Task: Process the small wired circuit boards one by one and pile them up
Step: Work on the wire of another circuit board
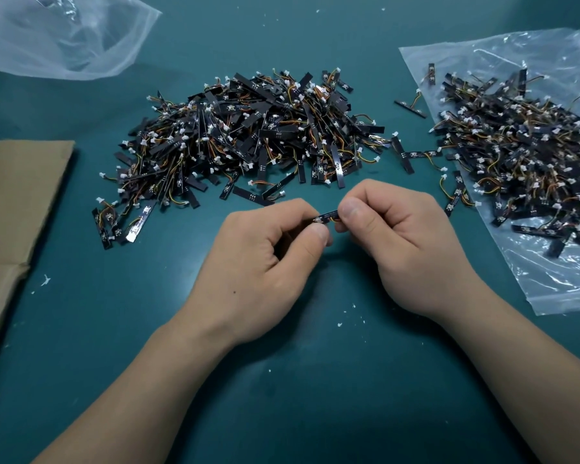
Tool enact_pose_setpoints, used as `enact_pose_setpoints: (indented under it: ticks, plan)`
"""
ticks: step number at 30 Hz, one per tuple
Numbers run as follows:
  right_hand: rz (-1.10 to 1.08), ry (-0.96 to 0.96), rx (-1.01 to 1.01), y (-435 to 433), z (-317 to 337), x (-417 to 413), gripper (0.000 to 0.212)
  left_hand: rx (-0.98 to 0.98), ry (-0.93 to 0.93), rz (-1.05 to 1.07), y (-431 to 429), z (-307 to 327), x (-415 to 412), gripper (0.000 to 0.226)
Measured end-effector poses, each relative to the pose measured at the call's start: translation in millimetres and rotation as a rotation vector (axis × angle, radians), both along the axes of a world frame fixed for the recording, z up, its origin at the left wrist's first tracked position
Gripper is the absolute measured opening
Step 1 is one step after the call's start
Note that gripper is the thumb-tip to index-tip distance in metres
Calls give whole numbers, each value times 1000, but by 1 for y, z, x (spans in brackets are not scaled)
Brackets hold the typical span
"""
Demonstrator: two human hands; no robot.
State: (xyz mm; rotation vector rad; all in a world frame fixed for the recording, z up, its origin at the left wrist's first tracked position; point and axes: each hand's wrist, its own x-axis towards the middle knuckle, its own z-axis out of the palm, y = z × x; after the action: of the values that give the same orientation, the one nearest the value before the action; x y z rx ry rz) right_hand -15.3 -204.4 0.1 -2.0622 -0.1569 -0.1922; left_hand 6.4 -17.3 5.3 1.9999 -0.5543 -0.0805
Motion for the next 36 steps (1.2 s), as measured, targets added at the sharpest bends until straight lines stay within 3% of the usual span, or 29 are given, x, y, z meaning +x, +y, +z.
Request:
enact_pose_setpoints:
  ticks: [8,21,28,36]
  plan:
    - [61,19,-9,2,2,-3,17,-60,11,50,-1,1,2,27]
    - [-141,22,86,7,-2,1,31,-19,-48,65,-1,2,1,40]
    - [99,116,64,1,-1,1,15,-35,20,-15,1,5,1,37]
    - [110,101,82,-2,4,-1,29,-24,-12,-4,1,-1,3,48]
